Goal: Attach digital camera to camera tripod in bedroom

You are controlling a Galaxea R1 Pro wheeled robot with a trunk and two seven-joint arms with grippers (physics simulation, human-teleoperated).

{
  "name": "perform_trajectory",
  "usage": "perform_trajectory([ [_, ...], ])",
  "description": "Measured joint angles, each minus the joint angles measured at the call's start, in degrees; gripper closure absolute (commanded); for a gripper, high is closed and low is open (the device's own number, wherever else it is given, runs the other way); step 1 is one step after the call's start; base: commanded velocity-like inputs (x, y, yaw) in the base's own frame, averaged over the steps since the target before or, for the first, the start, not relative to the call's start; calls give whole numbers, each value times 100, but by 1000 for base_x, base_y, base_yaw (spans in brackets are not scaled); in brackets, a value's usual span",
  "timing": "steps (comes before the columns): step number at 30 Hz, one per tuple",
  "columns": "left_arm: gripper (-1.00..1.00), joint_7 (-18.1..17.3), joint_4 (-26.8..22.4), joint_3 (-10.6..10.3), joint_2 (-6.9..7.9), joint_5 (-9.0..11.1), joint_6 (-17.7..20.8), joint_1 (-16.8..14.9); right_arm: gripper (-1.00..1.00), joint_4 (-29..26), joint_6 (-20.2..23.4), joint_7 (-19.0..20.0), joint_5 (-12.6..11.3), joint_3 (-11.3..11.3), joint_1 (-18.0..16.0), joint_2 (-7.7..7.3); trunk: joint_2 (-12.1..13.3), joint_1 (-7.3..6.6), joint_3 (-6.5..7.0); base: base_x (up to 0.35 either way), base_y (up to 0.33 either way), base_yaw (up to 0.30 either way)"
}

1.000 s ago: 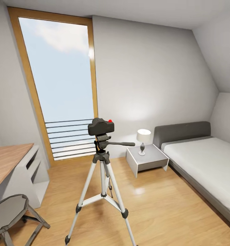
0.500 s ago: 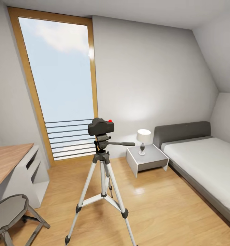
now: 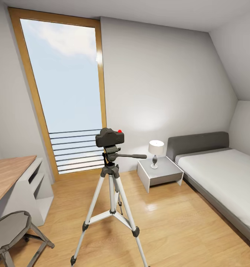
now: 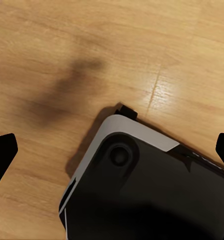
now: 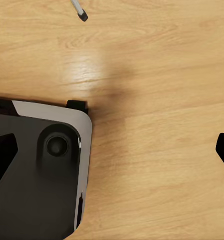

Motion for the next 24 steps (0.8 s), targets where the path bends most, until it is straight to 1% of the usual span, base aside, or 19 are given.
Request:
perform_trajectory([
  [24,-100,1,5,8,0,-8,0,0,-100,0,-8,-9,0,1,-1,-3,0,0,0,0,0,0],
])
